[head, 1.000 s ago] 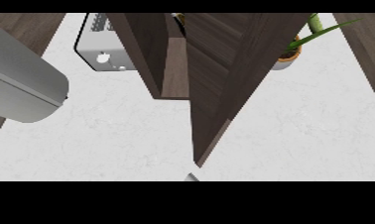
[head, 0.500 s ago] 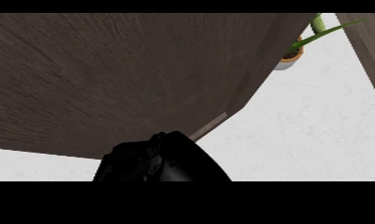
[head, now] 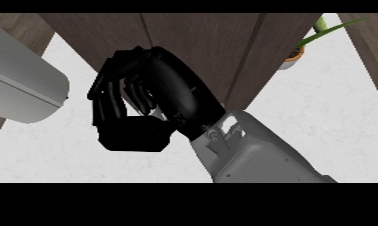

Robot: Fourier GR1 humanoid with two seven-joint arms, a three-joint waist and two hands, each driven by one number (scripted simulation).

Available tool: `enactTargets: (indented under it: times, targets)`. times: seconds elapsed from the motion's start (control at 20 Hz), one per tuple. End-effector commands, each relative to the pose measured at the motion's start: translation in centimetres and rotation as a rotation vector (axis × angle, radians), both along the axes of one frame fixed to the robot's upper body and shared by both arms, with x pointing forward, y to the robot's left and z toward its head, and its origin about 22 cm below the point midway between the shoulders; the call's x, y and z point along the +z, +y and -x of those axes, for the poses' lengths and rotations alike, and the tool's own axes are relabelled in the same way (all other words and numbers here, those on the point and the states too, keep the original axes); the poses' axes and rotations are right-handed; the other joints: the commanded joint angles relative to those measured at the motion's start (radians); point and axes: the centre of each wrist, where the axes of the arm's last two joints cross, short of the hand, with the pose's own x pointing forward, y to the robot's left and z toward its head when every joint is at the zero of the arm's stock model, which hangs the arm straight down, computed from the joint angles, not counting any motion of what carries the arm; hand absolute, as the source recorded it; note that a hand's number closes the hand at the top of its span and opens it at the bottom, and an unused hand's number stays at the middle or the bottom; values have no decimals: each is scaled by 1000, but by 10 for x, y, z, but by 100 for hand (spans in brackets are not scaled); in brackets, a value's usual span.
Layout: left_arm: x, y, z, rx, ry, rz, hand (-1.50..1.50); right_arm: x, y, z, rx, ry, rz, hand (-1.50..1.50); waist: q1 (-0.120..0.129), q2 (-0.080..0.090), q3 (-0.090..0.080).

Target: Pick up the wine, place it into the cabinet and close the cabinet

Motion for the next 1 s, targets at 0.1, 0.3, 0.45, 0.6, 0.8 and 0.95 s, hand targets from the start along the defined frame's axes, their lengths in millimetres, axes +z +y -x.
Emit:
enactTargets:
  times: [0.1,0.3,0.45,0.6,0.8,0.95]
  targets:
    - [-8,-17,-3,-40,37,-5,-150,15,-9,-47,-67,-45,15,150,-15,1,0]
    - [1,-27,-13,-63,37,12,-150,3,-14,-86,-103,-23,27,150,-10,5,0]
    - [-9,-33,-15,-81,61,21,-150,-12,-45,-102,-117,-23,20,150,-13,5,1]
    - [-10,-40,-28,-56,69,28,-150,-5,-38,-109,-130,-36,47,150,-21,7,0]
    - [-19,-60,-35,-57,54,34,-150,-14,-50,-119,-157,-86,60,150,-24,11,0]
    - [-23,-53,-49,-50,42,31,-150,-15,-65,-130,-169,-66,51,150,-30,20,-1]
